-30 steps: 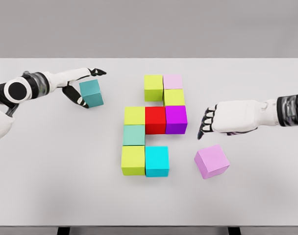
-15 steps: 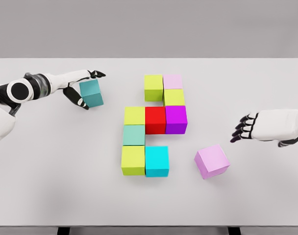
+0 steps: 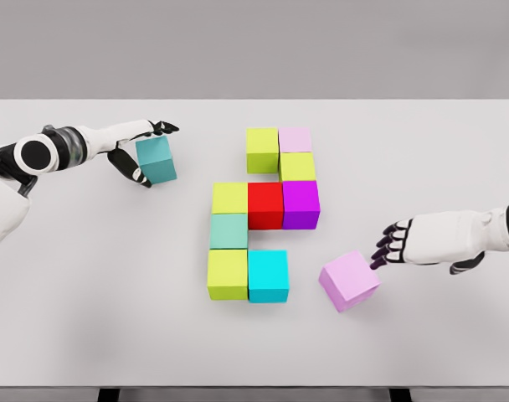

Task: Assemble the squares on the desktop into the number 2

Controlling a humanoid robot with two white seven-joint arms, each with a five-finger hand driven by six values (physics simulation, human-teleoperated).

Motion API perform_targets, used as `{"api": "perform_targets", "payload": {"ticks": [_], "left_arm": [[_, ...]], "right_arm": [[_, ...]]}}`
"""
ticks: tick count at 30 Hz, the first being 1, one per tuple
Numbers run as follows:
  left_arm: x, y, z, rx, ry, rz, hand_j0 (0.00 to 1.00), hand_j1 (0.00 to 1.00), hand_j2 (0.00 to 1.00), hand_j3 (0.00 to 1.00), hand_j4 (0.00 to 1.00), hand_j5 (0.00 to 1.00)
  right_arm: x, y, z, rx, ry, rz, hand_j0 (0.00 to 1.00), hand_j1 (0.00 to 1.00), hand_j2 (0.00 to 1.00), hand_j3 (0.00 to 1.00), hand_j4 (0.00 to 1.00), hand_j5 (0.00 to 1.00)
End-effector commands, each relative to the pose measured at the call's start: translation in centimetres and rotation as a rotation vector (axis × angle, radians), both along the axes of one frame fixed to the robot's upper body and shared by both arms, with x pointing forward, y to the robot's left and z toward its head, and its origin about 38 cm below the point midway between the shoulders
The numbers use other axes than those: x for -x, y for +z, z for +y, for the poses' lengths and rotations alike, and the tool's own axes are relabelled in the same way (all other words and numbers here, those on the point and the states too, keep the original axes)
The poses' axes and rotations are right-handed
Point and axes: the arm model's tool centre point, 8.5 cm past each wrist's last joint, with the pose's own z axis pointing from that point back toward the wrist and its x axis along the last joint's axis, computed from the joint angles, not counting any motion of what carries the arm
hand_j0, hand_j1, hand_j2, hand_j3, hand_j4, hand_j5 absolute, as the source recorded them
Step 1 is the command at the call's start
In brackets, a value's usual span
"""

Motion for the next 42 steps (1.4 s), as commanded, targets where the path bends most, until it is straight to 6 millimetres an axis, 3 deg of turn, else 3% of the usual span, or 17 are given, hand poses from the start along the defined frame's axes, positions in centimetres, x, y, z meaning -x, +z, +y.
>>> {"api": "perform_targets", "payload": {"ticks": [1, 8, 14, 27, 42], "left_arm": [[0.0, 0.0, 0.0, 0.004, 0.000, 0.000, 1.00, 1.00, 1.00, 1.00, 1.00, 1.00], [-0.2, -0.7, 0.1, 0.008, 0.016, 0.020, 0.94, 0.94, 0.94, 0.94, 0.94, 0.94], [-0.2, -0.8, 0.0, 0.025, 0.015, 0.029, 0.78, 0.78, 0.78, 0.78, 0.78, 0.78], [-0.1, -0.6, -0.3, 0.050, -0.006, 0.023, 0.48, 0.48, 0.48, 0.48, 0.48, 0.48], [-1.2, 1.6, -5.9, 0.058, -0.172, -0.063, 0.48, 0.48, 0.48, 0.48, 0.48, 0.48]], "right_arm": [[-0.1, -0.2, 0.8, -0.017, 0.014, 0.005, 1.00, 1.00, 1.00, 1.00, 1.00, 1.00], [-1.0, 2.0, 1.1, -0.068, 0.002, -0.023, 1.00, 1.00, 1.00, 1.00, 1.00, 1.00], [-0.4, 4.3, -3.4, -0.010, -0.097, -0.057, 1.00, 1.00, 1.00, 1.00, 1.00, 1.00], [1.4, 0.1, -3.0, 0.035, -0.069, 0.080, 1.00, 1.00, 1.00, 1.00, 1.00, 1.00], [1.4, -1.8, 0.3, -0.004, 0.010, 0.124, 1.00, 1.00, 1.00, 1.00, 1.00, 1.00]]}}
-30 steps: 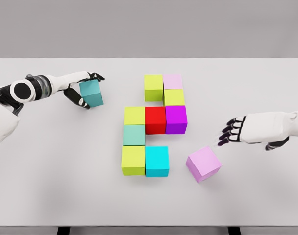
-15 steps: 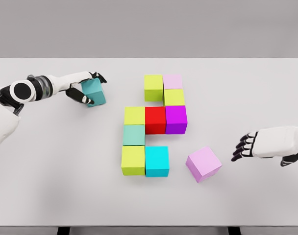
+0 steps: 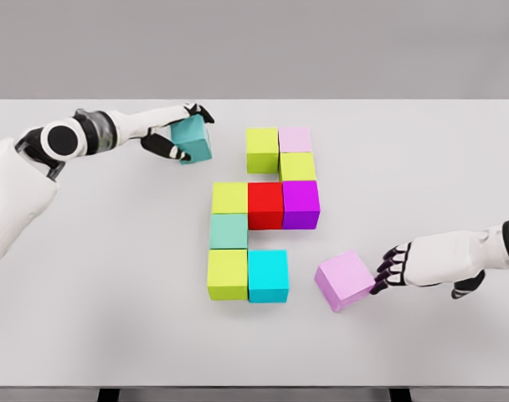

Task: Assemble the squares on the desktop into the number 2

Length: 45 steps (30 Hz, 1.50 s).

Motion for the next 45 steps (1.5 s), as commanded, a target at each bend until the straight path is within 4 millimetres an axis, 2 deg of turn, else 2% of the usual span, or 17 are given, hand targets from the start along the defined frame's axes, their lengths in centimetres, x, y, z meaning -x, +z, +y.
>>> {"api": "perform_targets", "payload": {"ticks": [1, 5, 11, 14, 20, 28, 30, 33, 36, 37, 40, 43, 45], "left_arm": [[0.2, -0.2, -0.8, -0.008, -0.033, -0.014, 0.48, 0.48, 0.48, 0.48, 0.48, 0.48], [0.2, -0.2, -2.4, -0.005, -0.070, -0.029, 0.48, 0.48, 0.48, 0.48, 0.48, 0.48], [0.2, -0.5, -3.5, -0.009, -0.088, -0.024, 0.48, 0.48, 0.48, 0.48, 0.48, 0.48], [0.0, -1.4, -3.5, -0.011, -0.073, 0.001, 0.48, 0.48, 0.48, 0.48, 0.48, 0.48], [0.0, -1.5, -3.5, -0.012, -0.073, 0.003, 0.48, 0.48, 0.48, 0.48, 0.48, 0.48], [0.1, -1.2, -3.7, -0.005, -0.098, -0.013, 0.48, 0.48, 0.48, 0.48, 0.48, 0.48], [0.1, -1.2, -3.8, -0.004, -0.100, -0.015, 0.48, 0.48, 0.48, 0.48, 0.48, 0.48], [0.1, -1.2, -3.8, -0.004, -0.102, -0.016, 0.48, 0.48, 0.48, 0.48, 0.48, 0.48], [0.2, -1.2, -3.8, -0.002, -0.101, -0.014, 0.48, 0.48, 0.48, 0.48, 0.48, 0.48], [0.1, -1.1, -3.8, -0.002, -0.102, -0.015, 0.48, 0.48, 0.48, 0.48, 0.48, 0.48], [0.2, -1.2, -4.0, -0.001, -0.111, -0.018, 0.48, 0.48, 0.48, 0.48, 0.48, 0.48], [0.3, -1.2, -3.9, 0.000, -0.117, -0.022, 0.48, 0.48, 0.48, 0.48, 0.48, 0.48], [0.3, -1.2, -3.9, 0.000, -0.117, -0.022, 0.48, 0.48, 0.48, 0.48, 0.48, 0.48]], "right_arm": [[-0.1, -0.2, 0.7, -0.011, 0.013, 0.004, 1.00, 1.00, 1.00, 1.00, 1.00, 1.00], [-0.4, 0.1, 1.6, -0.041, 0.024, 0.007, 1.00, 1.00, 1.00, 1.00, 1.00, 1.00], [-0.6, 0.0, 3.1, -0.066, 0.053, 0.008, 1.00, 1.00, 1.00, 1.00, 1.00, 1.00], [-0.7, -0.1, 3.7, -0.076, 0.066, 0.010, 1.00, 1.00, 1.00, 1.00, 1.00, 1.00], [-0.9, -0.3, 5.1, -0.097, 0.097, 0.010, 1.00, 1.00, 1.00, 1.00, 1.00, 1.00], [-0.9, -0.3, 5.7, -0.106, 0.109, 0.012, 1.00, 1.00, 1.00, 1.00, 1.00, 1.00], [-1.0, -0.2, 5.2, -0.097, 0.097, 0.007, 1.00, 1.00, 1.00, 1.00, 1.00, 1.00], [-1.2, 0.9, 2.8, -0.069, 0.044, -0.024, 1.00, 1.00, 1.00, 1.00, 1.00, 1.00], [-1.1, 1.4, 1.5, -0.050, 0.015, -0.032, 1.00, 1.00, 1.00, 1.00, 1.00, 1.00], [-1.5, 2.2, 0.9, -0.050, -0.001, -0.058, 1.00, 1.00, 1.00, 1.00, 1.00, 1.00], [-2.9, 7.2, -1.2, -0.072, -0.068, -0.192, 1.00, 1.00, 1.00, 1.00, 1.00, 1.00], [-3.3, 9.9, -1.8, -0.136, -0.105, -0.226, 1.00, 1.00, 1.00, 1.00, 1.00, 1.00], [-3.7, 10.8, -2.4, -0.176, -0.141, -0.236, 1.00, 1.00, 1.00, 1.00, 1.00, 1.00]]}}
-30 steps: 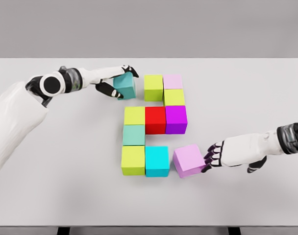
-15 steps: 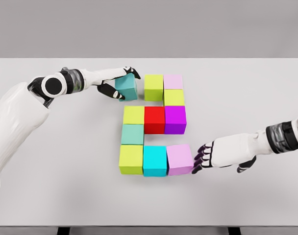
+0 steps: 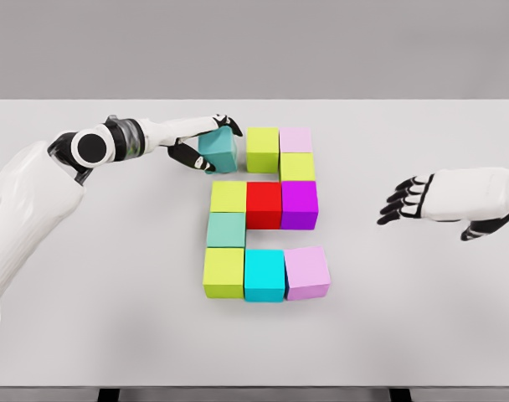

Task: Assemble the squares on the desktop into the number 2

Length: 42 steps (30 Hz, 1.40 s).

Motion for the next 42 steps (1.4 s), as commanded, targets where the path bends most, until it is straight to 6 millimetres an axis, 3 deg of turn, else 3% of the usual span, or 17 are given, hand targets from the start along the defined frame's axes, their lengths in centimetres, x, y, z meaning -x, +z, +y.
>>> {"api": "perform_targets", "payload": {"ticks": [1, 5, 7, 11, 15, 29, 33, 42], "left_arm": [[0.0, 0.1, 0.1, 0.000, -0.001, -0.005, 0.49, 0.49, 0.49, 0.49, 0.49, 0.49], [0.0, 0.1, 0.1, 0.003, 0.002, -0.003, 0.65, 0.65, 0.65, 0.65, 0.65, 0.65], [-0.1, 0.2, 0.1, 0.006, 0.002, -0.004, 0.73, 0.73, 0.73, 0.73, 0.73, 0.73], [-0.1, 0.2, 0.2, 0.004, 0.004, -0.004, 0.80, 0.80, 0.80, 0.80, 0.80, 0.80], [-0.4, 0.5, 0.4, 0.005, 0.018, -0.005, 0.80, 0.80, 0.80, 0.80, 0.80, 0.80], [-0.5, 0.4, -0.3, 0.041, 0.024, -0.028, 0.81, 0.81, 0.81, 0.81, 0.81, 0.81], [-0.5, 0.5, -0.3, 0.041, 0.022, -0.031, 0.91, 0.91, 0.91, 0.91, 0.91, 0.91], [-0.5, 0.5, -0.3, 0.041, 0.022, -0.030, 0.98, 0.98, 0.98, 0.98, 0.98, 0.98]], "right_arm": [[-1.1, 3.2, -1.4, -0.061, -0.062, -0.065, 1.00, 1.00, 1.00, 1.00, 1.00, 1.00], [-1.5, 4.2, -3.9, -0.120, -0.152, -0.113, 1.00, 1.00, 1.00, 1.00, 1.00, 1.00], [-2.0, 4.1, -3.5, -0.144, -0.152, -0.117, 1.00, 1.00, 1.00, 1.00, 1.00, 1.00], [-2.4, 4.3, -3.3, -0.157, -0.150, -0.128, 1.00, 1.00, 1.00, 1.00, 1.00, 1.00], [-2.7, 3.5, -2.1, -0.185, -0.130, -0.116, 1.00, 1.00, 1.00, 1.00, 1.00, 1.00], [-2.7, 3.6, -2.0, -0.179, -0.124, -0.122, 1.00, 1.00, 1.00, 1.00, 1.00, 1.00], [-2.9, 3.6, -1.6, -0.189, -0.116, -0.125, 1.00, 1.00, 1.00, 1.00, 1.00, 1.00], [-2.9, 3.7, -1.6, -0.190, -0.115, -0.130, 1.00, 1.00, 1.00, 1.00, 1.00, 1.00]]}}
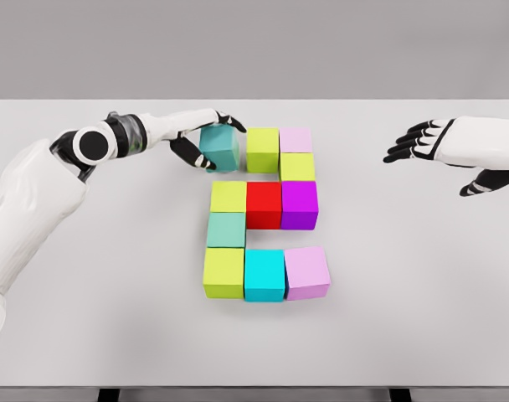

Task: Assemble the squares on the desktop into the number 2

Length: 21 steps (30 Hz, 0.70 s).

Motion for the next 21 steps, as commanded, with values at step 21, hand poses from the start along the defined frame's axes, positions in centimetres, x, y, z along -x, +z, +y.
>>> {"api": "perform_targets", "payload": {"ticks": [21], "left_arm": [[0.18, 0.38, -0.25, 0.007, -0.037, -0.032, 1.00, 1.00, 1.00, 1.00, 1.00, 1.00]], "right_arm": [[0.02, 1.21, -0.41, -0.011, -0.013, -0.029, 1.00, 1.00, 1.00, 1.00, 1.00, 1.00]]}}
